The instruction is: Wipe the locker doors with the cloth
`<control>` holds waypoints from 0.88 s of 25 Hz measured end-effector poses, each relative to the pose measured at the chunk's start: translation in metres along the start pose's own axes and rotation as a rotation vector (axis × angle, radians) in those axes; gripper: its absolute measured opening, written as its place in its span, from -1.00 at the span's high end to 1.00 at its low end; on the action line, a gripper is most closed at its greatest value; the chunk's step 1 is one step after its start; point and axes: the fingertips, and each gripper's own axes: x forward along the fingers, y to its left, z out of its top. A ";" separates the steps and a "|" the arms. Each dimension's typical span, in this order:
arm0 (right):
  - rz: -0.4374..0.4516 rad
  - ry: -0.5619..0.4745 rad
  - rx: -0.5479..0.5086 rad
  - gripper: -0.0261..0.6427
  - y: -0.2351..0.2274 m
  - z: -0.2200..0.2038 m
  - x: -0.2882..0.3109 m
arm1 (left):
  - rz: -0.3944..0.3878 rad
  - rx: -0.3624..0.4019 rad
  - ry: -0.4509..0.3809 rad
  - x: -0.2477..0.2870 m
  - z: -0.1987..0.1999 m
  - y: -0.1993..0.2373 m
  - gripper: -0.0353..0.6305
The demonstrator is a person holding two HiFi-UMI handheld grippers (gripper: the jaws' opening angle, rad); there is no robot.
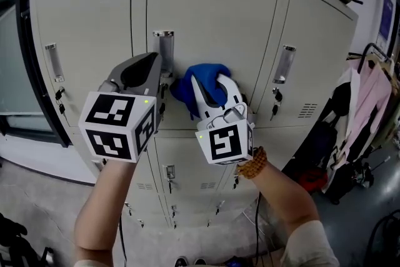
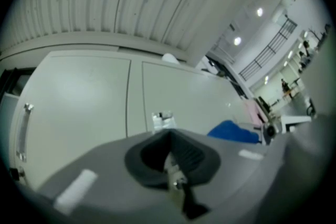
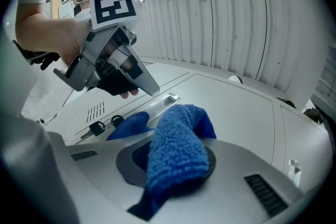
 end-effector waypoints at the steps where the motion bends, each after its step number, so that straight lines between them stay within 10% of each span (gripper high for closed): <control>1: -0.011 -0.003 0.007 0.85 -0.005 0.004 0.002 | -0.003 -0.002 -0.002 0.002 0.001 0.000 0.88; 22: -0.207 -0.152 -0.023 0.85 -0.173 0.119 0.074 | -0.058 0.069 -0.156 0.039 0.114 -0.001 0.88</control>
